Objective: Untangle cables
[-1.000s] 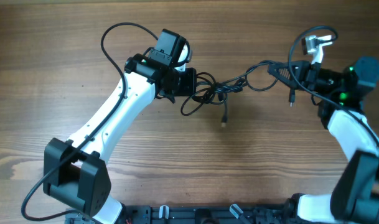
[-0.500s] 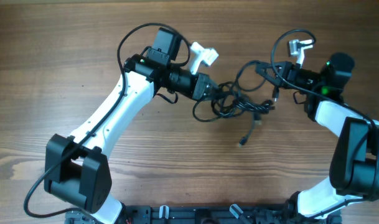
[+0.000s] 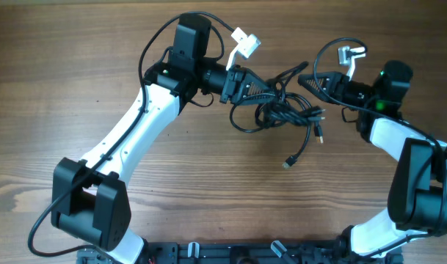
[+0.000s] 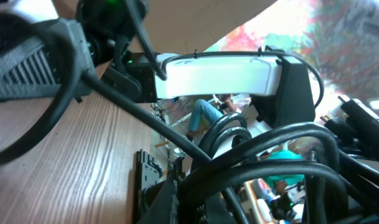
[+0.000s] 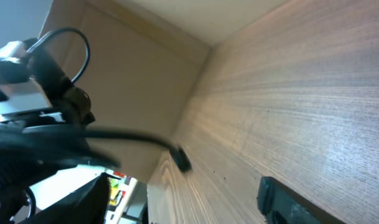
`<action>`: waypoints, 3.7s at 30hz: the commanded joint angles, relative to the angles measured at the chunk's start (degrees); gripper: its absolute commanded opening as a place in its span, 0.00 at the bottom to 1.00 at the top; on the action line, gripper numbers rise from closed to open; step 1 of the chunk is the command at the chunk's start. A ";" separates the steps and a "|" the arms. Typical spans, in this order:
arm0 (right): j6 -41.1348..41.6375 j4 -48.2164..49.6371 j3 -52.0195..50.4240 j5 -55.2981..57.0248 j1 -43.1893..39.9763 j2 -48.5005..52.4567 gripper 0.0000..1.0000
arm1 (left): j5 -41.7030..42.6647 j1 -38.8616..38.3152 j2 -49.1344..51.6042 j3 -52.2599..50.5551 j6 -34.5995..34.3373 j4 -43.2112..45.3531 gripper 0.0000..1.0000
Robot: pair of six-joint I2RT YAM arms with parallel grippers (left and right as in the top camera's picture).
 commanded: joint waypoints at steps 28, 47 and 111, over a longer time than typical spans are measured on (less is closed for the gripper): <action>-28.74 -63.21 1.70 33.31 -0.52 -36.50 0.99 | -48.15 2.05 -1.40 0.57 -33.03 -22.91 0.04; -15.63 -59.78 1.70 40.79 18.53 -35.71 1.00 | -43.95 -2.75 -1.40 0.57 -37.57 -27.52 0.04; 2.16 -27.23 1.70 -11.87 0.74 -24.11 0.04 | -37.86 -3.17 7.04 0.55 -1.42 -13.00 0.45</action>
